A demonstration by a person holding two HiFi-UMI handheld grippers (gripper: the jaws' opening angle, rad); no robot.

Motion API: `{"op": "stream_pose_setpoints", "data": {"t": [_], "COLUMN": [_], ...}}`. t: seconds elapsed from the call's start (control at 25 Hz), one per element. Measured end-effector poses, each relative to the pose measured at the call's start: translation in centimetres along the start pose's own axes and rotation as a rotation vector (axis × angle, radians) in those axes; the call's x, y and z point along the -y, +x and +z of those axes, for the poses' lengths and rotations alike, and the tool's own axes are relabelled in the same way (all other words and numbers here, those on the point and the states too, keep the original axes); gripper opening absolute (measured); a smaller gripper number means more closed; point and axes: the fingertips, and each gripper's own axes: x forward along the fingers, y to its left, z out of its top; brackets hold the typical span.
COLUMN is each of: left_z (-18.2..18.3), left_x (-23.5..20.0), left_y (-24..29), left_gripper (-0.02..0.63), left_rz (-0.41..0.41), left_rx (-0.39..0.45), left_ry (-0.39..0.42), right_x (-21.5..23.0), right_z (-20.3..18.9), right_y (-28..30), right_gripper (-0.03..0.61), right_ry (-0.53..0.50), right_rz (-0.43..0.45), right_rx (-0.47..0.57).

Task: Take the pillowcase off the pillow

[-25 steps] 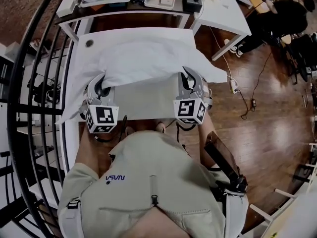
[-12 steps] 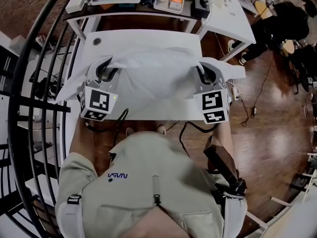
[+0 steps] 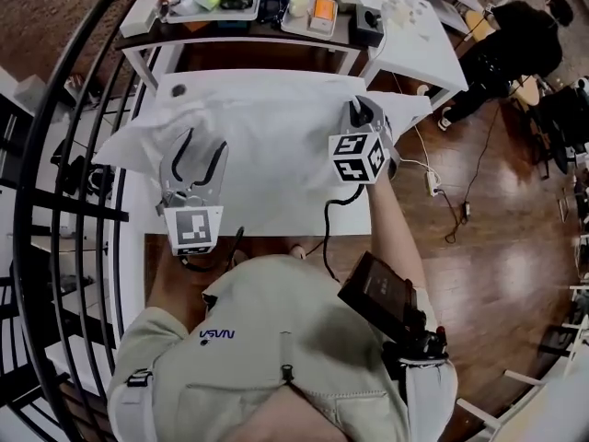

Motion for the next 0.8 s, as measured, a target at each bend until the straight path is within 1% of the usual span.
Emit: {"op": "stream_pose_setpoints", "data": {"t": [0.08,0.12,0.16,0.2,0.24,0.28,0.32,0.36,0.4,0.48,0.52,0.6,0.64,0.68,0.72,0.76,0.8], "left_z": [-2.8,-4.3,-6.1,-8.2,-10.4,-12.6,-14.6,-16.1,-17.2,-18.8,-19.1,-19.1,-18.9,-18.6,-18.4,-18.2,-18.0], "left_x": [2.0,3.2,4.5,5.5,6.4,7.0,7.5,7.8,8.2,8.8,8.9,8.8,8.6,8.3,7.9,7.5,7.1], "left_y": [-1.9,-2.5,-2.6,-2.3,-1.7,-0.8,0.3,1.4,2.4,4.4,5.2,6.1,6.4,6.6,6.8,7.0,7.3], "left_gripper": [0.265,0.27,0.297,0.36,0.403,0.46,0.493,0.499,0.5,0.496,0.456,0.317,0.236,0.176,0.112,0.08,0.054], "left_rz": [0.002,-0.008,-0.026,-0.046,-0.063,-0.076,-0.09,-0.108,-0.13,-0.172,-0.186,-0.192,-0.183,-0.168,-0.151,-0.136,-0.124], "left_rx": [-0.077,-0.115,-0.159,-0.207,-0.257,-0.304,-0.342,-0.369,-0.388,-0.409,-0.411,-0.4,-0.389,-0.376,-0.363,-0.352,-0.342], "left_ry": [-0.107,-0.145,-0.168,-0.176,-0.167,-0.136,-0.087,-0.039,-0.008,0.012,0.015,0.023,0.025,0.021,0.011,-0.002,-0.013], "right_x": [0.0,-0.1,-0.3,-0.5,-0.6,-0.7,-0.8,-0.9,-1.0,-1.1,-1.0,-0.7,-0.5,-0.2,0.2,0.5,0.5], "right_z": [-0.1,-0.1,-0.1,0.0,0.1,0.1,0.1,0.1,0.1,0.1,0.3,1.0,1.3,1.5,1.3,0.7,-0.2], "right_y": [1.2,1.8,2.2,2.7,3.0,3.2,3.3,3.4,3.4,3.3,3.2,2.7,2.3,1.8,1.3,0.7,0.0], "right_gripper": [0.034,0.034,0.032,0.032,0.032,0.032,0.032,0.031,0.031,0.031,0.032,0.05,0.081,0.123,0.146,0.173,0.183], "right_ry": [-0.003,-0.001,0.001,0.002,0.002,0.002,0.002,0.004,0.006,0.01,0.013,0.024,0.035,0.055,0.089,0.138,0.198], "right_rz": [-0.015,-0.016,-0.013,-0.01,-0.008,-0.01,-0.013,-0.014,-0.014,-0.01,-0.007,0.002,0.007,0.009,0.008,0.004,0.003], "right_rx": [-0.004,-0.001,0.006,0.014,0.021,0.027,0.031,0.036,0.04,0.054,0.069,0.121,0.15,0.171,0.183,0.189,0.189]}}
